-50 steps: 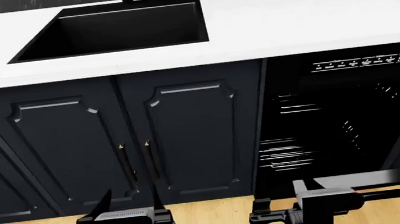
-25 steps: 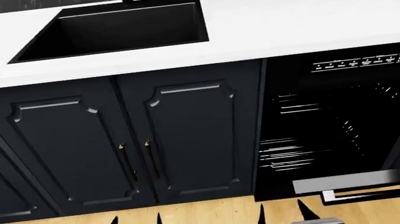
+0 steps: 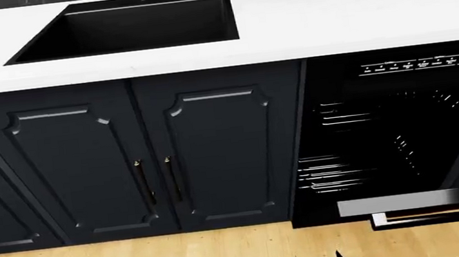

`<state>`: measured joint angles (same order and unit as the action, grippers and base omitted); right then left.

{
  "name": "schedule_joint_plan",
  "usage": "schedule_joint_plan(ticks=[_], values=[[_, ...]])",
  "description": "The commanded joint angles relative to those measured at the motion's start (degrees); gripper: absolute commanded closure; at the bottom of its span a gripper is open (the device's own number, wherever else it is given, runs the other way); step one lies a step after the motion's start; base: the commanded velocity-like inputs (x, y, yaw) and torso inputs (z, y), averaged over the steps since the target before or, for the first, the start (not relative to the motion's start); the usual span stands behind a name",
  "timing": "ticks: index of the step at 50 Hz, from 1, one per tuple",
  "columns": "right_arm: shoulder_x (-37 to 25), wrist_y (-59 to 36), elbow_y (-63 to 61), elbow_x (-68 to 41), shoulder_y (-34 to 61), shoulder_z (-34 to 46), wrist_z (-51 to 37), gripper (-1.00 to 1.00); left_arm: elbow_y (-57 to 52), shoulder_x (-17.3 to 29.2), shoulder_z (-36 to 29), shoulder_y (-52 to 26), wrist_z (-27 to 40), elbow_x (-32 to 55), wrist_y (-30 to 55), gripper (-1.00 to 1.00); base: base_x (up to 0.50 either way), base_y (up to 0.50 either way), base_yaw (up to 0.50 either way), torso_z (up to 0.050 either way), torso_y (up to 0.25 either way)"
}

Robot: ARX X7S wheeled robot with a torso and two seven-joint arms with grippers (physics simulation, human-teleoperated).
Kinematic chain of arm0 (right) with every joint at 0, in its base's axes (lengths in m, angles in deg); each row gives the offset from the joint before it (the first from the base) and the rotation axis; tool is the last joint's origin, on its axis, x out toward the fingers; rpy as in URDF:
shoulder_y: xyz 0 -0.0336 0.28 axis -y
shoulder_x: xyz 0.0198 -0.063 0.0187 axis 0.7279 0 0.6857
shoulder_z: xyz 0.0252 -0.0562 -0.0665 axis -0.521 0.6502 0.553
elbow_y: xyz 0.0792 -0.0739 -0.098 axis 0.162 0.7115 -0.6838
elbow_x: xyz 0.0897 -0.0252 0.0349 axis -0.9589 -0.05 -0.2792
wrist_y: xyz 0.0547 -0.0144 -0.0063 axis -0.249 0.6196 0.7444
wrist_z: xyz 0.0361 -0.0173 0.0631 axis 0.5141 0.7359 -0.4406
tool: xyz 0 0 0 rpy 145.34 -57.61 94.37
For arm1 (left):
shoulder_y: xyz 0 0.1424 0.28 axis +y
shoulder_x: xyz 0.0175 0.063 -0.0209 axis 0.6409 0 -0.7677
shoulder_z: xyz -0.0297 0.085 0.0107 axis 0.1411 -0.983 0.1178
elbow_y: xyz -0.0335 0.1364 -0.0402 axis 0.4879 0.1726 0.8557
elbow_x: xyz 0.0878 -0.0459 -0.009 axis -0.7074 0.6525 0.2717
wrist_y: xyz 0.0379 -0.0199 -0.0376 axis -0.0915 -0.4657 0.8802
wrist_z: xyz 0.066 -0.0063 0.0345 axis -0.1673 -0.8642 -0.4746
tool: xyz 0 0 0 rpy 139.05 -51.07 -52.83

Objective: Close the dishwasher door

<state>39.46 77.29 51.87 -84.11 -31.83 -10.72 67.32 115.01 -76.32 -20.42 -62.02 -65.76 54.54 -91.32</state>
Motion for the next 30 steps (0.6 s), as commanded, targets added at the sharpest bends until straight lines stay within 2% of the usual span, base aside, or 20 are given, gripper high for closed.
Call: schedule_joint_plan(ticks=[1,30], values=[[0.1,3.5,4.7,-0.7,1.3,1.1,-0.5,-1.0,5.0,-0.1,1.1,-1.6,0.1,-1.5,-3.2,-1.0,0.0,0.0,0.0,-0.05,0.0],[-0.1,3.2,4.6,-2.1,1.2,2.5,-0.8,-1.0,5.1,-0.3,2.3,-1.7,-0.4,-2.1,-2.7,-1.0,0.0,0.0,0.0,-0.05,0.0]])
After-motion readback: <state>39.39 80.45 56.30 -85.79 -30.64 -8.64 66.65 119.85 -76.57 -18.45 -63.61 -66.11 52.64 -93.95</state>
